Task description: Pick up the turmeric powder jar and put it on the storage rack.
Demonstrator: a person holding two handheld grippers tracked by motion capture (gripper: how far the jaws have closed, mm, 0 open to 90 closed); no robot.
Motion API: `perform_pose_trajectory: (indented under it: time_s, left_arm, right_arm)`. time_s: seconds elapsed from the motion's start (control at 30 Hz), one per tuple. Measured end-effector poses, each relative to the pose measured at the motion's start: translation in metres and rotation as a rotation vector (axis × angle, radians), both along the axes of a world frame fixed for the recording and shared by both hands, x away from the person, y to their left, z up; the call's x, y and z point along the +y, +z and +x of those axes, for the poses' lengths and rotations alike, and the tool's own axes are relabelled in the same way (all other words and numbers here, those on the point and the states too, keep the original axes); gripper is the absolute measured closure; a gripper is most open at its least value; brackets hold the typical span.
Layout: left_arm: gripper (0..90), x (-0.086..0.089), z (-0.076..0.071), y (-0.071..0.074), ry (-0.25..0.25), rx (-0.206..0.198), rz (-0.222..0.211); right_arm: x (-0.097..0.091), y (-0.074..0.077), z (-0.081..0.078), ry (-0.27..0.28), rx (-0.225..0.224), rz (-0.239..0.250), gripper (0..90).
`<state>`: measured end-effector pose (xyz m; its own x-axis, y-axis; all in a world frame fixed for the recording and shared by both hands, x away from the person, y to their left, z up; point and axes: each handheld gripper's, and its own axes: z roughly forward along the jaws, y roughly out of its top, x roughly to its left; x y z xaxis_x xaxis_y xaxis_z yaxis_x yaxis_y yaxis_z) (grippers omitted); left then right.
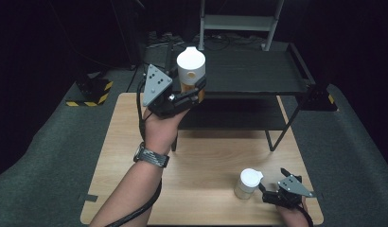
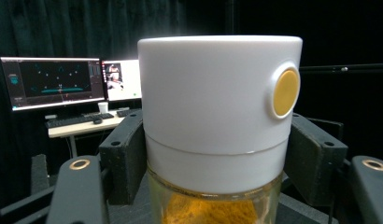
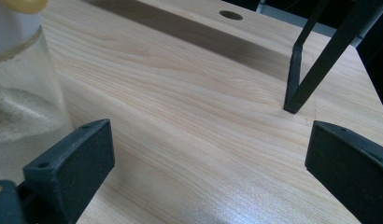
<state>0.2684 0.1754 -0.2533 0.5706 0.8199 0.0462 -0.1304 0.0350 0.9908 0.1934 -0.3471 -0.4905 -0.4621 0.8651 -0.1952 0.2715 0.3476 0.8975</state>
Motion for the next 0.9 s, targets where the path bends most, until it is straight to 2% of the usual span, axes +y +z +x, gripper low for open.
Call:
perform_pose_trajectory:
  time_s: [0.17, 0.33, 0.57, 0.7, 0.9]
  left_arm:
    - [30.6, -0.002, 0.012, 0.001, -0.004, 0.010, -0.020]
    - [30.6, -0.006, 0.021, 0.005, 0.005, -0.004, -0.017]
    - [30.6, -0.015, 0.030, 0.012, 0.021, -0.013, 0.002]
    - [30.5, -0.020, 0.036, 0.015, 0.032, -0.011, 0.018]
    - [30.6, -0.025, 0.043, 0.016, 0.046, 0.001, 0.020]
  right_arm:
    - [-0.001, 0.000, 0.000, 0.001, 0.000, 0.003, 0.6]
    - [-0.001, 0.000, 0.000, 0.002, -0.001, 0.008, 0.6]
    - [-0.001, -0.001, 0.000, 0.002, -0.002, 0.005, 0.6]
    - [-0.001, -0.001, 0.000, 0.004, -0.003, 0.005, 0.6]
    - [-0.002, -0.001, -0.001, 0.004, -0.005, 0.007, 0.6]
